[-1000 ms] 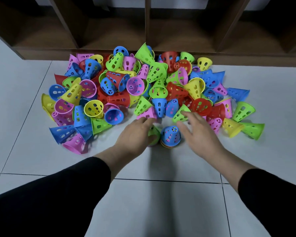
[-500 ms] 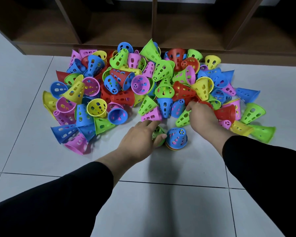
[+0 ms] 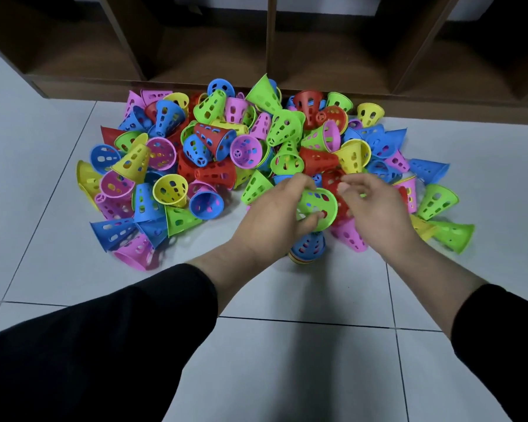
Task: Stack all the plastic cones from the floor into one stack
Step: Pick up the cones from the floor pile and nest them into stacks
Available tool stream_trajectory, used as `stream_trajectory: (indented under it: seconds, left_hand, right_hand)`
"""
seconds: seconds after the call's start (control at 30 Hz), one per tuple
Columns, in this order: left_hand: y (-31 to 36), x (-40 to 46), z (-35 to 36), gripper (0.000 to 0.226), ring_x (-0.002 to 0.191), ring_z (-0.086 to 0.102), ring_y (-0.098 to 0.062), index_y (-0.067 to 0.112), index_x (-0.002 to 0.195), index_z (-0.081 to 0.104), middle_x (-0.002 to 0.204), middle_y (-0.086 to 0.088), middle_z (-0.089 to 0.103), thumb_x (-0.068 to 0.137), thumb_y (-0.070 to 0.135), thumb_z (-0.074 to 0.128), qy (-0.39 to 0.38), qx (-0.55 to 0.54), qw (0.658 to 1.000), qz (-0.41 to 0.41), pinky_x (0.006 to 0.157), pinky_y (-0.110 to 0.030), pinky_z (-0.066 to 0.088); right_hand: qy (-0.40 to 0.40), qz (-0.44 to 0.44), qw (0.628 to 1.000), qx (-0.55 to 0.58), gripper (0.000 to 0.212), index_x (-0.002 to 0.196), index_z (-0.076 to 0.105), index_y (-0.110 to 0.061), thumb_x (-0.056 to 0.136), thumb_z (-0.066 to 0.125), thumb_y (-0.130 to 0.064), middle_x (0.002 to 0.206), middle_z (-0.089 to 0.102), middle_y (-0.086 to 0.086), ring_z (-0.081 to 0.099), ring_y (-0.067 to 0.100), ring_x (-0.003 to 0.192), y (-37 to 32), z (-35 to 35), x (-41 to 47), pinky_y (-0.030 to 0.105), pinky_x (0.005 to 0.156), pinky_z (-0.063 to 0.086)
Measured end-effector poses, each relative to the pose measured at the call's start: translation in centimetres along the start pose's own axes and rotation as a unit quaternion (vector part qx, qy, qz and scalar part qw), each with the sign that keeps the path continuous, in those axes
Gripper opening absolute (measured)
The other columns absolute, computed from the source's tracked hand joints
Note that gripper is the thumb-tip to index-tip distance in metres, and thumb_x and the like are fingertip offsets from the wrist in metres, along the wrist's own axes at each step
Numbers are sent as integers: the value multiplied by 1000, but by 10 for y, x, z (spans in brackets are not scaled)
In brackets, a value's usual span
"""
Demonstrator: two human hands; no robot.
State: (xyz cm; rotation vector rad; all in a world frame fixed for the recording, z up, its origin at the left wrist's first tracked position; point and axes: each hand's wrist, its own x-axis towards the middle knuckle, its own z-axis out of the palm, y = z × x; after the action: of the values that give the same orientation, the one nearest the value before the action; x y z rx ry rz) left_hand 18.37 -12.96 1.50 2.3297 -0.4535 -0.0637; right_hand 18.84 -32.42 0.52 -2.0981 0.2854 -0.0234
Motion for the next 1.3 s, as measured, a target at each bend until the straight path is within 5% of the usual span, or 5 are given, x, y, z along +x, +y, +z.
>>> stream_trajectory:
  seconds: [0.2,0.5,0.8,1.03,1.3]
  left_hand:
    - [8,-1,22,39,85,59,-35,20,119,49,99,-7,55,87,32,68,-159,146,976,30,71,-42,51]
    - [-10,-4,55,33,105,56,-31,22,122,46,107,-1,64,93,36,56,-155,323,932,57,99,-49,33]
    - [-25,-9,61,52,116,55,-30,26,130,42,120,0,62,91,57,54,-151,313,936,54,103,-52,35]
    - [-53,-37,20,48,105,59,-30,17,125,59,121,-3,63,98,51,40,49,195,979,32,87,-41,43]
    - [-166,-117,-81,57,101,58,-38,15,122,54,113,-13,59,83,55,67,39,394,890,-224,80,-48,46]
  right_hand:
    - [-113,-5,914,-391,65,146,49,-16,90,67,-43,144,52,10,41,32,134,83,-40,2,45,110,37]
    - [-110,-133,811,-559,83,151,38,-21,84,54,-68,132,59,2,51,27,120,109,-10,-15,43,96,38]
    - [-112,-12,917,-384,64,144,41,-22,90,67,-43,112,61,5,56,31,108,124,23,-15,37,75,45]
    - [-40,-50,958,-278,29,101,59,-11,87,71,-33,79,61,7,58,31,74,111,4,-27,35,65,36]
    - [-29,-144,961,-236,30,104,55,-28,84,66,-47,71,51,-10,49,8,64,46,-19,-29,26,57,33]
